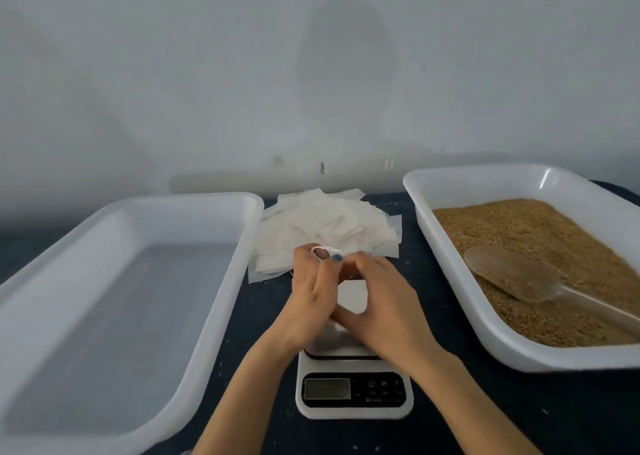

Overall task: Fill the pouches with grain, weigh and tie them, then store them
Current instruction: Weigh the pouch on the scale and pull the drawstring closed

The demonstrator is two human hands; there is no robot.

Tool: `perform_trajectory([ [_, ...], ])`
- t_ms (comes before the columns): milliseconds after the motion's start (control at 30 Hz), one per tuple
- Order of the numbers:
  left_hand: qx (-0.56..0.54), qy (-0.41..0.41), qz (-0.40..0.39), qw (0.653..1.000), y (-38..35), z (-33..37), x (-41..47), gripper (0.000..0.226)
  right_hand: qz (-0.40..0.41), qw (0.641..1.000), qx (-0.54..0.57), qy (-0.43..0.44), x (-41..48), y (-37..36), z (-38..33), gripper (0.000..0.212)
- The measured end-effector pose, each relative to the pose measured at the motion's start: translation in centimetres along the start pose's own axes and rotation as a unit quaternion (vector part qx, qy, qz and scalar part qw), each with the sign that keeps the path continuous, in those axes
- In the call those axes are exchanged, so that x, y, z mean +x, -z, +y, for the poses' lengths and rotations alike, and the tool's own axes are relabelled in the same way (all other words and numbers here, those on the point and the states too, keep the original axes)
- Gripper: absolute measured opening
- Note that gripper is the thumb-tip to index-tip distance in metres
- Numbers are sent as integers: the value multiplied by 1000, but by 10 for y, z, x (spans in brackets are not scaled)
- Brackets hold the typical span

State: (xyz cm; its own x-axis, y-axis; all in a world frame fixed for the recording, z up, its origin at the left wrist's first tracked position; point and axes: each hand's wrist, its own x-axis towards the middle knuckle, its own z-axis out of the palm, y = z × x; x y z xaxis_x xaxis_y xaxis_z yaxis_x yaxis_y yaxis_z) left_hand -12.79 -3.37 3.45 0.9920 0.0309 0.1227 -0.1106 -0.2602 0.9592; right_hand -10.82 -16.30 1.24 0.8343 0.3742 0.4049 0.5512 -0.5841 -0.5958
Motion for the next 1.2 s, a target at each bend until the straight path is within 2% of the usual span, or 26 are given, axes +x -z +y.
perform_trajectory([
  [200,2,34,-36,999,11,-12,-7,14,45,997,57,9,2,0,18,8],
  [267,-23,56,-26,998,13,-12,-8,11,26,996,80,8,1,1,22,8],
  [333,-37,70,3,997,13,-8,-8,5,6,995,96,2,-1,0,21,22],
  [433,-62,80,-3,995,10,7,-13,32,12,997,71,-37,-3,-6,20,52],
  [500,-44,94,-16,995,8,13,-7,34,26,995,83,-53,-1,-8,19,47],
  [567,-36,59,-13,998,10,12,0,14,58,989,125,-56,3,-6,20,29],
  [633,-41,33,24,998,18,-1,7,30,79,983,161,-48,6,0,23,26],
  [667,-40,20,20,999,22,-5,7,29,79,980,177,-45,6,3,24,27],
  [767,-12,31,-64,997,23,-9,3,27,78,974,204,-55,7,8,25,18],
  [900,19,2,-61,998,25,-20,7,26,122,960,241,-66,7,14,22,23],
  [967,13,10,-62,998,17,-17,8,33,152,949,268,-72,7,19,19,23],
  [1100,-28,7,-116,993,-3,-1,14,34,206,929,294,-92,-3,39,12,25],
  [1200,14,-29,-177,984,-13,21,28,32,247,881,378,-139,-20,51,15,33],
])
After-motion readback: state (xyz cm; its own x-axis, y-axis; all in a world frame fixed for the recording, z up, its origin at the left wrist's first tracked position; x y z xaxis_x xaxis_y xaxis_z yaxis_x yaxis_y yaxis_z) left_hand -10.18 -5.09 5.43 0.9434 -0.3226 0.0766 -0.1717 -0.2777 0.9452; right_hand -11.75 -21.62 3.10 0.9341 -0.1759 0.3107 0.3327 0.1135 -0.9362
